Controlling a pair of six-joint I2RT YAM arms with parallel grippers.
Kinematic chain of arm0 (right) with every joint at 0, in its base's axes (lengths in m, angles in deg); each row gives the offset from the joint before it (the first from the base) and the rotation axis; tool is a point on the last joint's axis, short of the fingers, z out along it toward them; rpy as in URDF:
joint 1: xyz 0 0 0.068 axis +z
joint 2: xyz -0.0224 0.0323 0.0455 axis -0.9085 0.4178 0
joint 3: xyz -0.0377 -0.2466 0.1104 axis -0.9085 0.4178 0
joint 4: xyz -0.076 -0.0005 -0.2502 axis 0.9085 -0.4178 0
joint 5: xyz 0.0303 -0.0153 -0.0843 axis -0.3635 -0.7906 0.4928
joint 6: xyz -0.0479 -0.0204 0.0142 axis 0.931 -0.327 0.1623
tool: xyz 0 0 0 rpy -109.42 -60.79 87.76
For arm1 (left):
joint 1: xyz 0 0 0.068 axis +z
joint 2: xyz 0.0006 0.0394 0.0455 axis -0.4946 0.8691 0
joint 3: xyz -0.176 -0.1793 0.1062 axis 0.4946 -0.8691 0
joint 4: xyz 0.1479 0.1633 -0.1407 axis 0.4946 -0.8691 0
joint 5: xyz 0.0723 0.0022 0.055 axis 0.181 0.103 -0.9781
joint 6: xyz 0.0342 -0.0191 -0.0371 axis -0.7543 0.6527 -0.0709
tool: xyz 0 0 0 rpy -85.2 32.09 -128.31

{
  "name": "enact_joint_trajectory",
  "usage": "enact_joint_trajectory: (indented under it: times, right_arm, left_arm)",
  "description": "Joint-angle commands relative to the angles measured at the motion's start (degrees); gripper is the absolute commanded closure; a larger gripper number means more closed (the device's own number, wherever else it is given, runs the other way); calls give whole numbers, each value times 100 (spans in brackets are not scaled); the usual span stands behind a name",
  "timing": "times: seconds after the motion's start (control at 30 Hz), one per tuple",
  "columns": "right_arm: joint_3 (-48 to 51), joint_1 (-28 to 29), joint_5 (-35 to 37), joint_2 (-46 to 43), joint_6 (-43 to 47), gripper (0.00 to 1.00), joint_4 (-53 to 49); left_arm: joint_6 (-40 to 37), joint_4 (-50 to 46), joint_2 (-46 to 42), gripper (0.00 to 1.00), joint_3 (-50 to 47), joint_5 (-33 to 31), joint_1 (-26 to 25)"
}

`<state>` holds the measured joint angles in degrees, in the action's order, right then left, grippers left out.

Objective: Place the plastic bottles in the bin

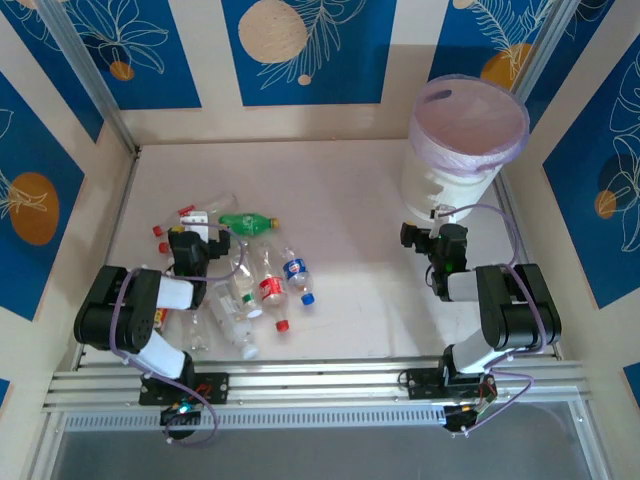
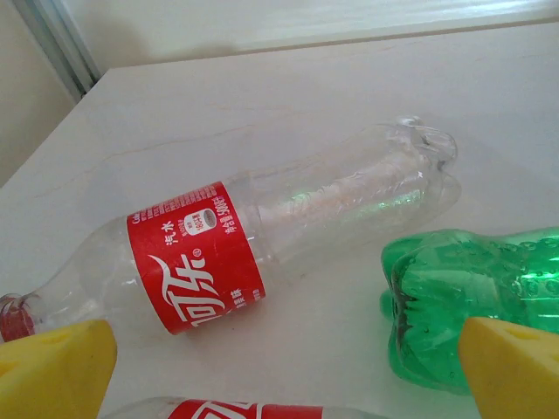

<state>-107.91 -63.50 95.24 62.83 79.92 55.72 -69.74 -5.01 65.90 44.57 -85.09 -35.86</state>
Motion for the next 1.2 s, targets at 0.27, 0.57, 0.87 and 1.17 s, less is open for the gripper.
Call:
enact_joint_trajectory:
  times: [0.27,0.57,0.87,1.17]
  right_arm:
    - [-114,4,-70,-27,27,1,130]
    - [-134,-75,-227,-36,-7,1,65]
    - [-135,-82,-239,-35,-11,1,56]
    - [-389,-37,-276,-340,63,1,-621]
  left_arm:
    - [-89,174,20,0,-24,91,27]
    - [-89,157,24,0,-14,93,25]
    - [-71,101,28,0,12,130,42]
    - [-131,-420,-333,0,144,271,58]
